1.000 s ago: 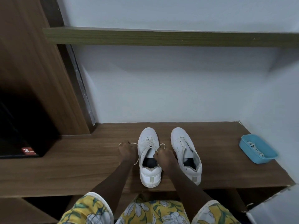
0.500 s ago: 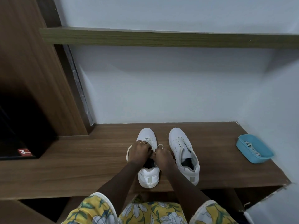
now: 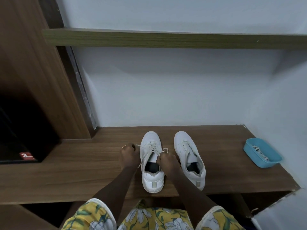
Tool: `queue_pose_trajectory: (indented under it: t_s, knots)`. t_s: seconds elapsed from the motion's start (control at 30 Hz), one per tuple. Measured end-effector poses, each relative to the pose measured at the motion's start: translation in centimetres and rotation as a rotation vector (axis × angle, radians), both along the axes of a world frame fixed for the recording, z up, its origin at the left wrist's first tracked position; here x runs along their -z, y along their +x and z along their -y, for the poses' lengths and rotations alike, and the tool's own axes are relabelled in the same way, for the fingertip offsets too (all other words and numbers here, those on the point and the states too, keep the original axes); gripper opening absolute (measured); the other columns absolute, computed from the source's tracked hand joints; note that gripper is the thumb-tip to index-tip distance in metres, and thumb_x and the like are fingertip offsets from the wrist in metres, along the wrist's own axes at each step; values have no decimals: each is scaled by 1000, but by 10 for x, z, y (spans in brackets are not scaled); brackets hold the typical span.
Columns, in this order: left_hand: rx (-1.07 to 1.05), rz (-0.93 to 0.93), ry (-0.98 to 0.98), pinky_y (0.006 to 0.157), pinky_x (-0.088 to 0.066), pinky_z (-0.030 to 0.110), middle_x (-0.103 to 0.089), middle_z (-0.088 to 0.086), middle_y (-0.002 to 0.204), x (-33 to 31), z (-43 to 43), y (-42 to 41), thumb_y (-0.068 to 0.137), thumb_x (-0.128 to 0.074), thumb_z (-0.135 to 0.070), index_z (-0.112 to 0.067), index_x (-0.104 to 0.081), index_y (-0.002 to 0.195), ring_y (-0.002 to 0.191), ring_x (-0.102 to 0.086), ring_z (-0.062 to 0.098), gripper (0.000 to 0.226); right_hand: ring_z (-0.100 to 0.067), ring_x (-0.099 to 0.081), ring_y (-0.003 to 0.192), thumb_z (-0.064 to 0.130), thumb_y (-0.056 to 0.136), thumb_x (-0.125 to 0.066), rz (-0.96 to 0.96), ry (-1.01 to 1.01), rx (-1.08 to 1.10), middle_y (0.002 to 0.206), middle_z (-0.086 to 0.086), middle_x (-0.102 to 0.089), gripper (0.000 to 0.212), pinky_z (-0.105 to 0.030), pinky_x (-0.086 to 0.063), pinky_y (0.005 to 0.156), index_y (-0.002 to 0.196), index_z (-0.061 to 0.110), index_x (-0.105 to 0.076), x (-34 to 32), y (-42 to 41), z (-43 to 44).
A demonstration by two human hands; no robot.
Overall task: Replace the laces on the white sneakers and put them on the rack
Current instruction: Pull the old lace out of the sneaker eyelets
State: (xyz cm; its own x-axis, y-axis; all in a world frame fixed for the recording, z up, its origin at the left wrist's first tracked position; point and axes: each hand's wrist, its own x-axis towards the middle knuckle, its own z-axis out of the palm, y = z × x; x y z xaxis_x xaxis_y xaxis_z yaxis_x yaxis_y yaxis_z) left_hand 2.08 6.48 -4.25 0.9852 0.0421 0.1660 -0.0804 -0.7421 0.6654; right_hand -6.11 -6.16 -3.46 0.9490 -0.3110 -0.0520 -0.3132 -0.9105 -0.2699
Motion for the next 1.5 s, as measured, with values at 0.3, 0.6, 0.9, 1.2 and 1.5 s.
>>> queue_pose_trajectory:
  t_s: [0.3, 0.6, 0.9, 1.2, 1.5]
  knots:
    - [-186, -156, -106, 73, -45, 37, -65, 19, 95, 7, -22, 15, 90, -54, -15, -1, -67, 95, 91, -60, 35, 20, -31, -60, 96, 19, 98, -41, 54, -22, -32, 116, -17, -55, 29, -30, -36, 72, 107, 1, -61, 3, 0, -1]
    - [77, -124, 25, 89, -40, 35, -61, 16, 115, 1, 8, 3, 89, -54, -17, -7, -57, 120, 108, -55, 30, 32, -29, -64, 89, 17, 92, -53, 1, -82, -18, 96, -19, -60, 20, -30, -48, 69, 98, 2, -65, -2, -1, -5]
    - [529, -84, 414, 80, -50, 37, -64, 7, 108, -5, 37, -2, 87, -50, -24, -12, -64, 101, 97, -61, 25, 23, -27, -58, 100, 25, 95, -45, 59, 78, 53, 110, -15, -58, 29, -29, -41, 77, 107, 3, -58, 0, 9, 4]
    - [526, 50, 664, 76, -47, 34, -60, 10, 113, -6, 48, -2, 93, -39, -7, -6, -58, 107, 104, -61, 26, 23, -29, -58, 98, 24, 94, -45, 22, 66, 21, 109, -16, -57, 28, -31, -42, 78, 107, 5, -60, 6, 17, 7]
    - [428, -8, 395, 71, -47, 36, -65, 11, 98, 3, 44, 2, 94, -40, -18, -6, -57, 99, 89, -63, 31, 21, -25, -61, 98, 22, 95, -49, 74, 44, 38, 111, -12, -58, 25, -27, -43, 76, 110, 8, -63, 10, 16, 6]
